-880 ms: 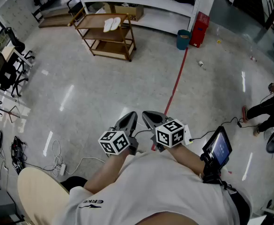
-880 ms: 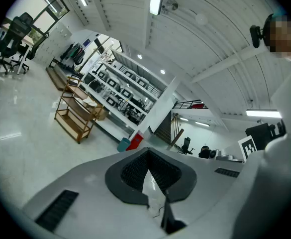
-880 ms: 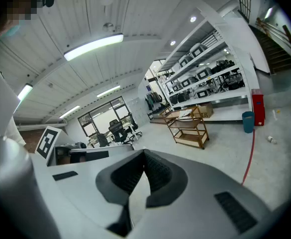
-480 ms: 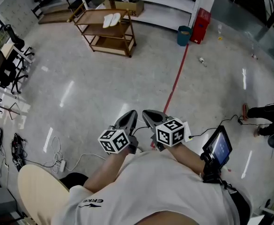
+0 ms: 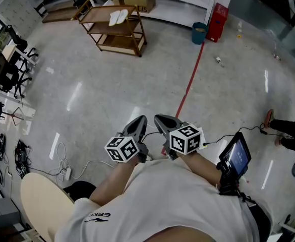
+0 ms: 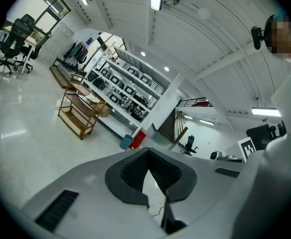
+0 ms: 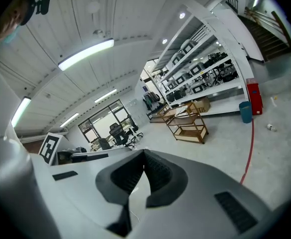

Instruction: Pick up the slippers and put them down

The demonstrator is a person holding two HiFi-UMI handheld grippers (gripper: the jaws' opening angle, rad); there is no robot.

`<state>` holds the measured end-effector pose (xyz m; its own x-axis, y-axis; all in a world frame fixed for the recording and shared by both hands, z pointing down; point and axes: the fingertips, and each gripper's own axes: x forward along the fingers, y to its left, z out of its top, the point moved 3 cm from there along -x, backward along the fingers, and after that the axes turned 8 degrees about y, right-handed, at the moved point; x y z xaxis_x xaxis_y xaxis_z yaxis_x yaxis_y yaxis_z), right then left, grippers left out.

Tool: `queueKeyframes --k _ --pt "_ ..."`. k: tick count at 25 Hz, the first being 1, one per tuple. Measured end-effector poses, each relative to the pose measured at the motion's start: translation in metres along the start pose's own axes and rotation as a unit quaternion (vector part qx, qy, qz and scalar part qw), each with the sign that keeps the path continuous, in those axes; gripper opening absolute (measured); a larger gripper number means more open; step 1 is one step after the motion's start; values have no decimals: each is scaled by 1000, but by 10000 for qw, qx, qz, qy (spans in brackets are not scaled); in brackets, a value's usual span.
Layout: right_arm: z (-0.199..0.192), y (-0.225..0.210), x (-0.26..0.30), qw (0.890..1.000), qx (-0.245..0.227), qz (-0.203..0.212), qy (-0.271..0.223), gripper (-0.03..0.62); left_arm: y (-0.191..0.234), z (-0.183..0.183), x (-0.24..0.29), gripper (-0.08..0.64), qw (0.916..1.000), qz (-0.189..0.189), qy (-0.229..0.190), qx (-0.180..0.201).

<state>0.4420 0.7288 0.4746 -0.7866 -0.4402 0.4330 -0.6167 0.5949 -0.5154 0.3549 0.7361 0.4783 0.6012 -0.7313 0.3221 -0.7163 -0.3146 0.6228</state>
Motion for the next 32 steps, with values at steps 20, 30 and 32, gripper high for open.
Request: queueKeyframes --k 20,30,32 --pt "27 -50 4 9998 -44 172 -89 5 -1 16 48 4 9995 83 -308 -68" --pt "95 -61 81 9996 -230 -99 -123 5 62 99 80 3 9992 -209 -341 21" --pt "109 -62 100 9995 -241 -144 -121 5 79 117 84 3 9992 -219 -338 24"
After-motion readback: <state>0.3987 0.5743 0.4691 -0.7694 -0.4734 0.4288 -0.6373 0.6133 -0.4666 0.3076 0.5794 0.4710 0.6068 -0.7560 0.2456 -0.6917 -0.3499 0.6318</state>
